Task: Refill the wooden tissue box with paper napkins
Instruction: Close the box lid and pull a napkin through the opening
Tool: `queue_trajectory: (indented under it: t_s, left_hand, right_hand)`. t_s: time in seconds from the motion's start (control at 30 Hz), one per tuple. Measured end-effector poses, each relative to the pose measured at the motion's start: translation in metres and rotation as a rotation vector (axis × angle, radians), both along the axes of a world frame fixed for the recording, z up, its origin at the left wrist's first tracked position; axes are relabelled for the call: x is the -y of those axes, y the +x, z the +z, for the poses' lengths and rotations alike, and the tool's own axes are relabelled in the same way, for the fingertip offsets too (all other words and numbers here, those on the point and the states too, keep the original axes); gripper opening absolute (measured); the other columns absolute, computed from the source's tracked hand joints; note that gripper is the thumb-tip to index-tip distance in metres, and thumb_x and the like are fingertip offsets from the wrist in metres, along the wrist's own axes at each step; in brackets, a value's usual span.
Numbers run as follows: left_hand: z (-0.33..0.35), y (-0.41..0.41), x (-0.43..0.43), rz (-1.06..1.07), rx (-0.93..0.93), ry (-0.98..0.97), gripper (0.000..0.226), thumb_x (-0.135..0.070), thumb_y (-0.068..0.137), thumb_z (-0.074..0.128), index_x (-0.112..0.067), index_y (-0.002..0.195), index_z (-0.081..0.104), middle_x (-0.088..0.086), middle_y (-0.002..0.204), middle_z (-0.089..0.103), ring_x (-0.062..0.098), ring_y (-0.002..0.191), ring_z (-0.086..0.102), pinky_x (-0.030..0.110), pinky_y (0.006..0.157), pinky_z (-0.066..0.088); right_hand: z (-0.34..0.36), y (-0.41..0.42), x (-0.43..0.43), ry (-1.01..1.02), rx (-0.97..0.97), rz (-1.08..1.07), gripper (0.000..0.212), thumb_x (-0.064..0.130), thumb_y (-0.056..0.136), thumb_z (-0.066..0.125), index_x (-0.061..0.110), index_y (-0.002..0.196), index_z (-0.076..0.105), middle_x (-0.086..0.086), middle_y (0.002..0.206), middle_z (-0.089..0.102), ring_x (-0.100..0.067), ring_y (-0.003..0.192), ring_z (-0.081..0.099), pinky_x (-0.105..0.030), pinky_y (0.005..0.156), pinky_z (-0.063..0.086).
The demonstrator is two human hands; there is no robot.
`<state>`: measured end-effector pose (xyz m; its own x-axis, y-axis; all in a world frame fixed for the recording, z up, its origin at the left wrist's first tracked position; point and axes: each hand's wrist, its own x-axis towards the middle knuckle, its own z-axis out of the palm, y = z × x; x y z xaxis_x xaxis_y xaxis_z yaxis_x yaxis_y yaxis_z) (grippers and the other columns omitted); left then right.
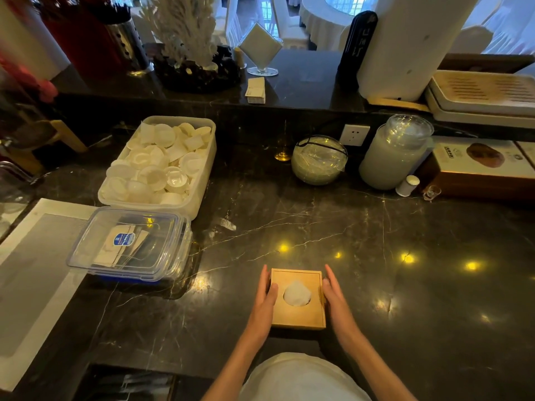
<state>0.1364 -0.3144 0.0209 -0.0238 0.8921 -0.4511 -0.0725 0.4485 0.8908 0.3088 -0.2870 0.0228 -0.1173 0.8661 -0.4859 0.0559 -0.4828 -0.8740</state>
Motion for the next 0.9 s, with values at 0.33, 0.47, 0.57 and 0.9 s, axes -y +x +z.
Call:
queue_trajectory:
  t_s: [0.33, 0.47, 0.57, 0.9]
  left_hand:
    - [-0.018, 0.001, -0.031, 0.047, 0.011, -0.032, 0.052, -0.036, 0.104, 0.029, -0.031, 0.155, 0.014, 0.000, 0.149, 0.043, 0.010, 0.127, 0.051, 0.017, 0.091, 0.050]
    - [-0.008, -0.012, -0.088, 0.056, -0.010, 0.017, 0.051, -0.028, 0.106, 0.028, -0.026, 0.155, 0.014, -0.001, 0.149, 0.040, 0.008, 0.126, 0.049, 0.010, 0.089, 0.049]
    - [-0.006, -0.030, -0.136, 0.103, -0.057, 0.038, 0.050, -0.030, 0.106, 0.030, -0.027, 0.154, 0.019, 0.000, 0.150, 0.042, 0.010, 0.128, 0.048, 0.020, 0.099, 0.047]
    - [0.008, -0.109, -0.302, 0.177, -0.194, 0.109, 0.055, -0.048, 0.102, 0.032, -0.027, 0.152, 0.027, -0.002, 0.148, 0.045, 0.015, 0.133, 0.047, 0.044, 0.113, 0.039]
  right_hand:
    - [-0.018, -0.021, -0.022, -0.053, -0.014, -0.015, 0.054, 0.040, 0.103, 0.029, 0.036, 0.154, 0.011, 0.002, 0.149, 0.039, -0.020, 0.129, 0.047, -0.034, 0.098, 0.047]
    - [-0.011, -0.040, -0.078, -0.023, 0.000, -0.029, 0.052, 0.037, 0.104, 0.030, 0.037, 0.153, 0.013, 0.005, 0.144, 0.042, -0.010, 0.118, 0.051, -0.025, 0.089, 0.047]
    - [-0.005, -0.058, -0.127, 0.017, -0.009, -0.013, 0.053, 0.037, 0.104, 0.030, 0.036, 0.154, 0.012, 0.004, 0.149, 0.040, -0.013, 0.126, 0.047, -0.033, 0.103, 0.042]
    - [0.004, -0.136, -0.306, 0.068, -0.070, 0.062, 0.053, 0.035, 0.105, 0.027, 0.029, 0.155, 0.009, -0.006, 0.151, 0.039, -0.019, 0.129, 0.045, -0.036, 0.108, 0.039]
